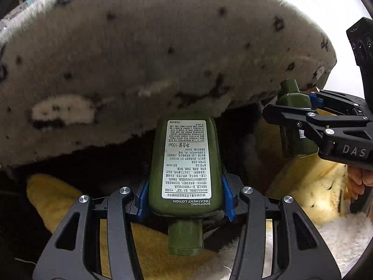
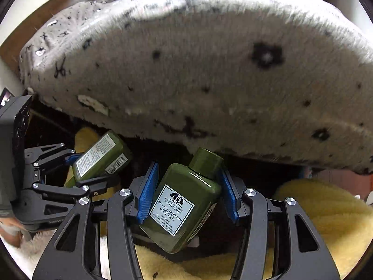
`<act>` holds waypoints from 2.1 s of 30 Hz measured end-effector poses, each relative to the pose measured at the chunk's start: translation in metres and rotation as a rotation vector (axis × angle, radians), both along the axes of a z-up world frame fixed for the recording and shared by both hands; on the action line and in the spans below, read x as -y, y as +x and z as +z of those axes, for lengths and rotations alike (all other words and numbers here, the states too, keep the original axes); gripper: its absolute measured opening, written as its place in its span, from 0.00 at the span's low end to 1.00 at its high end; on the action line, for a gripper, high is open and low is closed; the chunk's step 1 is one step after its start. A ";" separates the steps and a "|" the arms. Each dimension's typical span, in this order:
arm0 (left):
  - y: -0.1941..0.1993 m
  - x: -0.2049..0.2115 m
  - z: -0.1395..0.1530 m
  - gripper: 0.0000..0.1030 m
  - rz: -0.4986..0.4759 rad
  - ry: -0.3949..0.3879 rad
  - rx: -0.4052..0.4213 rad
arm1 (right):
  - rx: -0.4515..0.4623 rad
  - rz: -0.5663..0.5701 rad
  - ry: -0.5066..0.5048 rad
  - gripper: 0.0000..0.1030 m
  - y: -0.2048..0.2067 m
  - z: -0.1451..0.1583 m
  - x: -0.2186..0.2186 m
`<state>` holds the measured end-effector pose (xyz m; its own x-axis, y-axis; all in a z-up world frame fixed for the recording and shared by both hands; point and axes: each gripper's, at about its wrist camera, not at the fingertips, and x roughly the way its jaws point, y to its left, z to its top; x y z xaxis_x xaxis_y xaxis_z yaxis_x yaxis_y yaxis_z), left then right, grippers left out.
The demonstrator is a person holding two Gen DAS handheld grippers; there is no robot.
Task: Collect trash
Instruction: 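Carry both green bottles down over the bin, then open both grippers to drop the green bottles into the bin, then grasp the black box with the left gripper while the right gripper grasps the black spool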
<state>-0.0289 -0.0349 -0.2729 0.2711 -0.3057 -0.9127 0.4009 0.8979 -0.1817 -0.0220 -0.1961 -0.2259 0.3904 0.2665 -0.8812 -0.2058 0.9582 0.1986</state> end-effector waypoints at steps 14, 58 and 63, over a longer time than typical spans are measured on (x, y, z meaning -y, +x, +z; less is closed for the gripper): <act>0.012 -0.001 -0.045 0.45 0.005 0.024 -0.122 | -0.120 -0.021 -0.006 0.51 0.010 -0.046 -0.011; 0.024 -0.027 0.080 0.84 0.088 0.070 0.169 | 0.116 -0.086 -0.050 0.87 0.023 0.048 0.025; 0.044 -0.033 0.107 0.84 0.106 0.060 0.246 | 0.169 -0.105 -0.055 0.87 0.039 0.070 0.036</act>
